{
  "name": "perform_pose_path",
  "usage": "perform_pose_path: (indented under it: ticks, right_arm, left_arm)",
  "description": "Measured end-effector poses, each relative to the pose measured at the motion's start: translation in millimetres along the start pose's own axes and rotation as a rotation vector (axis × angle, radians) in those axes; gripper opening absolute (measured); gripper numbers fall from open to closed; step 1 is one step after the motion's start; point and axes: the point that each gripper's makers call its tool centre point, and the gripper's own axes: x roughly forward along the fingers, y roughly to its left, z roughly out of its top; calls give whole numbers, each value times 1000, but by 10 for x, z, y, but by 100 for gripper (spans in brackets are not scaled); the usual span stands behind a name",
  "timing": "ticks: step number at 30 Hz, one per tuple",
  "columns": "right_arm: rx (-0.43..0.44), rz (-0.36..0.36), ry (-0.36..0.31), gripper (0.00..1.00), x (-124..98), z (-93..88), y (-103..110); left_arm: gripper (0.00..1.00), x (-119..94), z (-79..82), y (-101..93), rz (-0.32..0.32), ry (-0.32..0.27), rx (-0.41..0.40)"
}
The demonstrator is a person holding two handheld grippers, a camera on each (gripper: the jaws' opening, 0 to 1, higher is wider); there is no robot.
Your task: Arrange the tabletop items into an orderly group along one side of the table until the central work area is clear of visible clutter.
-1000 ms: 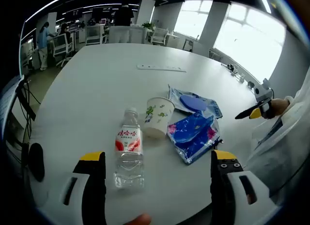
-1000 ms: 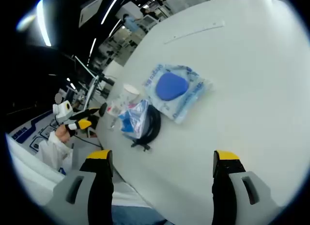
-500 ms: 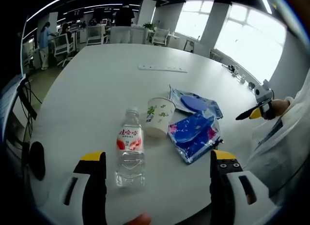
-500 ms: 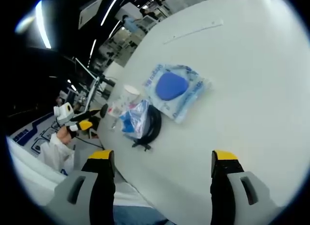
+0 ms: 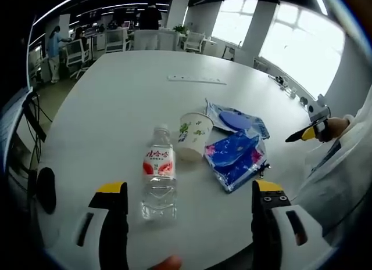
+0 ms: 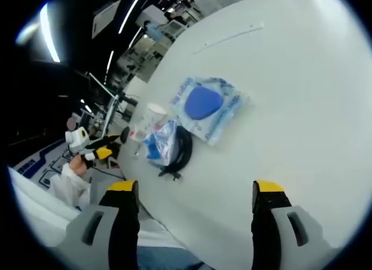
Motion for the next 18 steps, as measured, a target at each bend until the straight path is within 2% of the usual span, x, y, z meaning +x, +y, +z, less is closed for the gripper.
perform_pose_path:
  ticks: [13,18]
  right_arm:
    - [28,4,-12,75,-10,2,-19]
    - [32,6,-14,75,-14,6,-26]
  left_arm:
    - [89,129,-5,68,15,40,27]
    - [88,171,14,108,28,40,14]
